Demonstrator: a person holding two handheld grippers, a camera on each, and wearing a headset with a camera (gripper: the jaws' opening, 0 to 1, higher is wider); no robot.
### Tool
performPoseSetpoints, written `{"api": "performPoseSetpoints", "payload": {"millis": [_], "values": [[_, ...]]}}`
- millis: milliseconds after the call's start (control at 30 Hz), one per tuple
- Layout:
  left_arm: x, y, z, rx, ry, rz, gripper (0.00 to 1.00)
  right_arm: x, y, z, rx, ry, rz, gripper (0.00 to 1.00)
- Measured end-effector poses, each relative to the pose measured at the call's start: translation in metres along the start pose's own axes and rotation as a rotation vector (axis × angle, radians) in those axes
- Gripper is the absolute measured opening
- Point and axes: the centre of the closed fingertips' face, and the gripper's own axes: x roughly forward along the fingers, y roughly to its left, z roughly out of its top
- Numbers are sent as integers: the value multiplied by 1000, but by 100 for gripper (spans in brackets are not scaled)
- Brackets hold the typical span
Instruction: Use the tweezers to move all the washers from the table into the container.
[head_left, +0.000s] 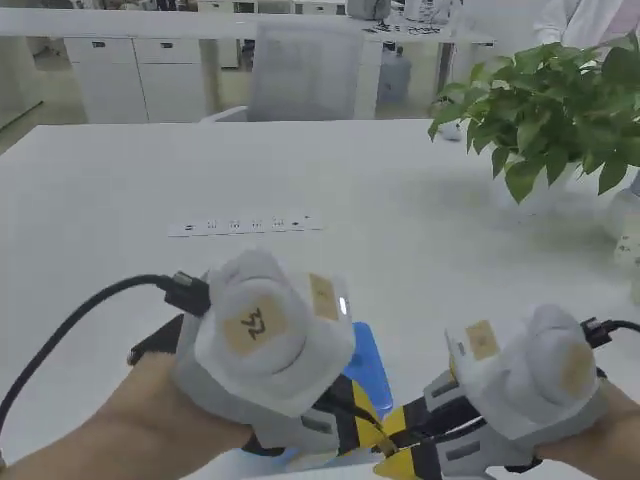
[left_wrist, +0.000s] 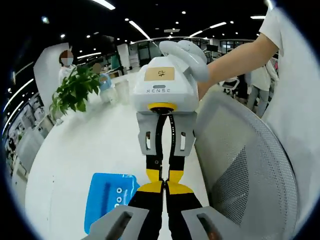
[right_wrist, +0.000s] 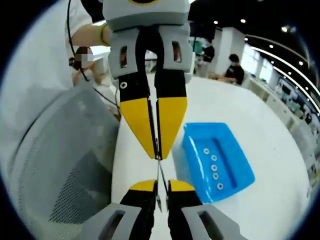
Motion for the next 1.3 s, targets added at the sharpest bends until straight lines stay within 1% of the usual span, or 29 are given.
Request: {"api": "performPoseSetpoints", "payload": {"millis": [33, 67, 100, 200, 267, 300, 333, 367, 400, 467, 567, 600, 700, 733, 767, 800, 833, 867, 900, 933, 1000, 1033, 1067, 1100, 1133, 1167, 1200, 1233, 1300], "values": [[2, -1, -6, -7, 6, 0, 0, 2, 0, -1, -1, 2, 0, 4], [2, -1, -8, -11, 8, -2, 0, 8, 3, -4, 3, 14, 8, 4], [3, -2, -14, -30, 13, -5, 0, 11, 3, -5, 5, 19, 11, 4], [4, -3, -31, -37, 22, 7, 0, 19, 3, -9, 7, 34, 2, 5], [3, -2, -37, -50, 20, 14, 0, 22, 2, -10, 25, 28, 3, 5], [3, -2, -43, -69, 22, 19, 0, 25, 2, -11, 36, 25, 1, 6], [4, -2, -46, -76, 26, 20, 0, 26, 1, -12, 42, 22, 0, 7], [4, -3, -52, -87, 29, 21, 0, 28, 1, -13, 56, 17, 1, 8], [4, -3, -55, -91, 33, 22, 0, 29, 1, -13, 66, 10, 1, 8], [5, -4, -64, -104, 46, 24, 0, 29, 1, -11, 98, -16, -1, 10], [6, -6, -74, -122, 61, 21, 0, 25, -4, -7, 144, -61, -41, 19], [7, -7, -79, -124, 73, 19, 0, 21, -3, -6, 171, -86, -44, 22], [10, -8, -88, -121, 98, 18, 0, 6, -1, -3, 207, -133, -69, 25], [12, -9, -92, -127, 107, 14, 0, -2, 0, -2, 223, -152, -89, 28], [13, -8, -94, -127, 113, 15, 0, -5, 0, -3, 228, -158, -99, 30], [13, -8, -96, -127, 116, 15, 0, -12, -1, -3, 236, -171, -120, 33], [15, -9, -100, -128, 124, 15, 0, -22, -1, -3, 262, -197, -144, 35], [16, -10, -103, -130, 130, 13, 0, -33, -3, -3, 310, -225, -173, 37], [17, -11, -105, -138, 136, 10, 0, -41, -5, -3, 333, -247, -200, 40], [19, -13, -109, -144, 146, 6, 0, -54, -9, -1, 358, -287, -244, 43], [20, -15, -116, -151, 168, -1, 0, -71, -14, -1, 395, -332, -304, 50], [20, -16, -118, -153, 175, -6, 0, -84, -17, -2, 414, -355, -345, 52], [21, -18, -121, -173, 191, -16, 0, -92, -18, -4, 420, -364, -370, 54], [21, -18, -122, -176, 193, -17, 0, -103, -18, -7, 432, -370, -403, 55], [22, -18, -123, -179, 197, -16, 0, -109, -18, -11, 441, -365, -427, 56], [22, -20, -126, -183, 211, -22, 0, -118, -17, -16, 446, -359, -456, 56], [22, -21, -127, -181, 216, -24, 0, -122, -16, -18, 446, -353, -471, 56], [23, -23, -129, -176, 231, -34, 0, -130, -15, -22, 456, -350, -496, 57], [23, -26, -133, -168, 256, -43, 0, -138, -13, -24, 471, -352, -525, 57]]}}
